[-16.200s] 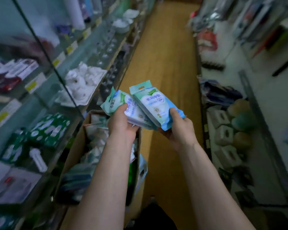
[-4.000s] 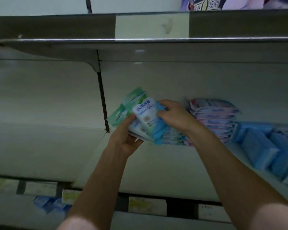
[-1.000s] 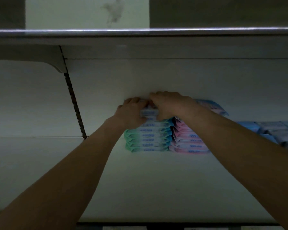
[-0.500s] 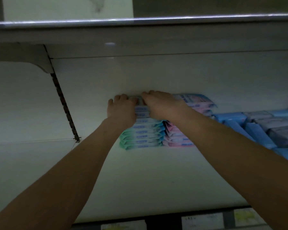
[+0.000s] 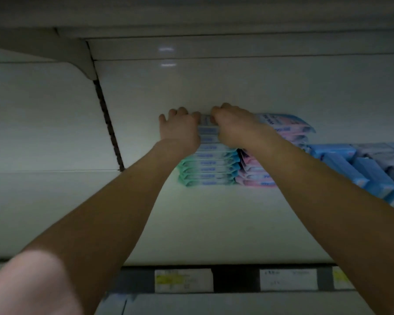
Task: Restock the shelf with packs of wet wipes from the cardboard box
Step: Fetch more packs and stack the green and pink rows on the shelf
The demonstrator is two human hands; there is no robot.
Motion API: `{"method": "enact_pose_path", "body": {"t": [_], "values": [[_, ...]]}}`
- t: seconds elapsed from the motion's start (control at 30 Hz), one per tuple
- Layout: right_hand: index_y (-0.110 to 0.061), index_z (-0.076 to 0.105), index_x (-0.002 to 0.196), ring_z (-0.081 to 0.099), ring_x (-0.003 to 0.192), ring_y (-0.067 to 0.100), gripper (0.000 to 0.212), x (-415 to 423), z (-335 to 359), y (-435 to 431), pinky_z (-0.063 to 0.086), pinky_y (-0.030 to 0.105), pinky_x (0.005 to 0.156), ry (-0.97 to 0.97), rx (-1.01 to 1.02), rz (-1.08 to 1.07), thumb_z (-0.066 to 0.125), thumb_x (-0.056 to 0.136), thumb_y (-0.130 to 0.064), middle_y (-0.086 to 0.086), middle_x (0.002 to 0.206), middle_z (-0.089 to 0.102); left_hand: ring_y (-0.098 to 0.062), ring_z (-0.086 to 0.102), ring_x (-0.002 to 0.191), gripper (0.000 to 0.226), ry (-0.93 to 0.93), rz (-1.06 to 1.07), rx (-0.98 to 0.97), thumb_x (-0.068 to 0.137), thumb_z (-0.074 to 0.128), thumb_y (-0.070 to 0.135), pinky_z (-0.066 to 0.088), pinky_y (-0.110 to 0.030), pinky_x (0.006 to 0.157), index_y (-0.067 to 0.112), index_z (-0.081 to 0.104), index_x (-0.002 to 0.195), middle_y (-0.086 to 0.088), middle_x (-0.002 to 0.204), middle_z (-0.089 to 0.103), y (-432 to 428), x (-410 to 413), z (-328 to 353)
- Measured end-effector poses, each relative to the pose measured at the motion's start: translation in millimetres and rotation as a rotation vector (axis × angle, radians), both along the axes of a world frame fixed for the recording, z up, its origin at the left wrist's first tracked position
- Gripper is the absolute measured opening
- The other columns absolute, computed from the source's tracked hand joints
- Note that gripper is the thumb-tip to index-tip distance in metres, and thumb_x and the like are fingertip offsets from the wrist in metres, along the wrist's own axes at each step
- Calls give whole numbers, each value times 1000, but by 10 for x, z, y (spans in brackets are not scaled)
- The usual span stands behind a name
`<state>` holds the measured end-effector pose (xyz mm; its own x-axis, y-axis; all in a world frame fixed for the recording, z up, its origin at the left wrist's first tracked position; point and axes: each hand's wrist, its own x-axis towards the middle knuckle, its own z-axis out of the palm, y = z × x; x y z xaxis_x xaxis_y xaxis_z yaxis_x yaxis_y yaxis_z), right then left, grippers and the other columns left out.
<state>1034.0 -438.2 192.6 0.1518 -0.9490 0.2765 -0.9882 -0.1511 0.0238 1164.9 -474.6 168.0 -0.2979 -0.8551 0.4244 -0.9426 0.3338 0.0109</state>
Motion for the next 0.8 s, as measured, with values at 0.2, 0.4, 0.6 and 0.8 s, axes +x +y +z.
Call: {"method": "enact_pose_path", "body": {"t": [0.2,0.4,0.6,0.8], "values": [[-16,55,126,51,118,25,36,369,120,207,38,23,86,-359,-57,170,56,91,-18,8,130,54,-30,52,117,48,608,120,22,89,58,23,43,-41,99,23,50,136,-11,129,51,348,378,-8],[-21,66,111,60,106,19,25,1149,-83,461,46,30,96,-750,58,433,58,87,-17,2,113,64,-27,64,98,39,1190,444,-22,87,59,13,53,-37,89,15,58,126,-8,107,64,1082,1055,-188],[-20,69,105,63,98,13,21,2082,-476,1371,49,25,87,-891,335,755,56,89,-15,-3,105,68,-30,65,99,32,1403,847,-198,83,59,14,53,-42,91,20,60,115,-9,103,67,2322,1689,-610],[-19,70,96,65,93,21,17,2906,-923,2763,53,35,83,-750,593,1080,57,86,-15,2,94,70,-20,63,97,31,1446,1250,-429,85,62,14,51,-33,92,19,62,115,-3,105,66,3913,2146,-1017]]}}
